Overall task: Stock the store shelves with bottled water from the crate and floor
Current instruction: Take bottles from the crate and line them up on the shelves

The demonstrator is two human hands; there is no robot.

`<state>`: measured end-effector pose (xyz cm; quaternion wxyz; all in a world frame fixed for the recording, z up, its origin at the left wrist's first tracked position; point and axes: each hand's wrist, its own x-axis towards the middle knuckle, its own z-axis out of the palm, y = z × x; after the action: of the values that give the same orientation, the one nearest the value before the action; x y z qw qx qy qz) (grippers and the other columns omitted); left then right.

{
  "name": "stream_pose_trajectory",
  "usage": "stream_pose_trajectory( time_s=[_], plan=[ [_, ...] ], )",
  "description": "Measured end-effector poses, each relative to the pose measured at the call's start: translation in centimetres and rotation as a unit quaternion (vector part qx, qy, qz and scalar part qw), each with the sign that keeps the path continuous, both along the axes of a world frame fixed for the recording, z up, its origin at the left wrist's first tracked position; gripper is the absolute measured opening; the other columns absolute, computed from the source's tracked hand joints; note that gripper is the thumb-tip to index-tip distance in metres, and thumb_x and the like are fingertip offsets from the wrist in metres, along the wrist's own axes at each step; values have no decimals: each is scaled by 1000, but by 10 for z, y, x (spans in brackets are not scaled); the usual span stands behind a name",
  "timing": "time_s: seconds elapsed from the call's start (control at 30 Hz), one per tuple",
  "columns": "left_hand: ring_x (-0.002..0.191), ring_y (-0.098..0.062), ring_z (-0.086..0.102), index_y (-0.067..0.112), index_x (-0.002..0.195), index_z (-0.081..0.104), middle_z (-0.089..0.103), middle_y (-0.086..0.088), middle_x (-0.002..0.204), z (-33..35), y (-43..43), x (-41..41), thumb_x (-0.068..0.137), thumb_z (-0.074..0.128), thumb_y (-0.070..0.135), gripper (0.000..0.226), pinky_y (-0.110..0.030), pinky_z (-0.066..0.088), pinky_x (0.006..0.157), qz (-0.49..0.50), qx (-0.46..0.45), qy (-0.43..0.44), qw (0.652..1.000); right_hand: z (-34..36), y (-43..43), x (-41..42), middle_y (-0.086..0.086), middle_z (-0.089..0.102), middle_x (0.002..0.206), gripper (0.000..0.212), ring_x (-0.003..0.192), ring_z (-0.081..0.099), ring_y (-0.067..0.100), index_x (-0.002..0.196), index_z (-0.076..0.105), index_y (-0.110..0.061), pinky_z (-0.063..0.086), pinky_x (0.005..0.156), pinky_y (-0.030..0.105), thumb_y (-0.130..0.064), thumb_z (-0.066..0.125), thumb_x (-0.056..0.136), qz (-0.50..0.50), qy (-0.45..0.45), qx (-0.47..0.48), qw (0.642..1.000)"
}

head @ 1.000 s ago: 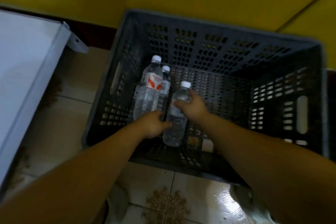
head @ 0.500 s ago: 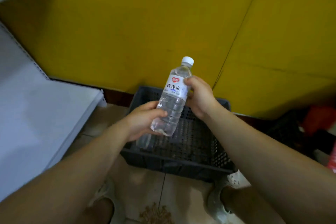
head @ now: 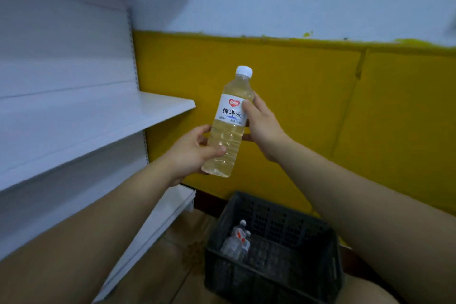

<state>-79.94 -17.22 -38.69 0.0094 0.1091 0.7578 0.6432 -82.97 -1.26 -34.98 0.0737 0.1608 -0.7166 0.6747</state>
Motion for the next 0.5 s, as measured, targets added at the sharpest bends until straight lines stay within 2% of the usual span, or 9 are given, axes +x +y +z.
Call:
stream_pose_trajectory(
  time_s=[0.13,0.3,0.4,0.5],
  plan=[
    [97,-23,68,27,128,47,64,-3,112,22,-23,22,84,70,11,53,-52,57,81,50,1,29,998,29,-30,12,-4,68,98,40,78,70,9,140,39,-29,60,62,33,-30,49,101,47,36,36,998],
    [87,-15,69,32,120,46,66,1,107,36,-42,43,85,70,12,47,-30,59,63,100,9,51,994,51,-55,21,2,69,107,26,91,70,19,127,45,-35,60,78,44,-32,49,101,92,84,62,990],
    [86,-15,70,30,123,47,66,1,106,42,-55,58,85,70,13,47,-33,59,66,142,3,57,988,57,-72,23,-5,67,108,21,97,68,15,123,46,-39,58,85,44,-36,40,103,127,88,52,987],
    [94,-21,69,27,129,48,65,-3,111,45,-71,75,84,71,14,52,-43,59,76,190,-8,56,980,60,-91,28,-9,66,102,21,92,66,14,120,45,-40,58,80,43,-36,31,106,172,76,33,982]
  ],
)
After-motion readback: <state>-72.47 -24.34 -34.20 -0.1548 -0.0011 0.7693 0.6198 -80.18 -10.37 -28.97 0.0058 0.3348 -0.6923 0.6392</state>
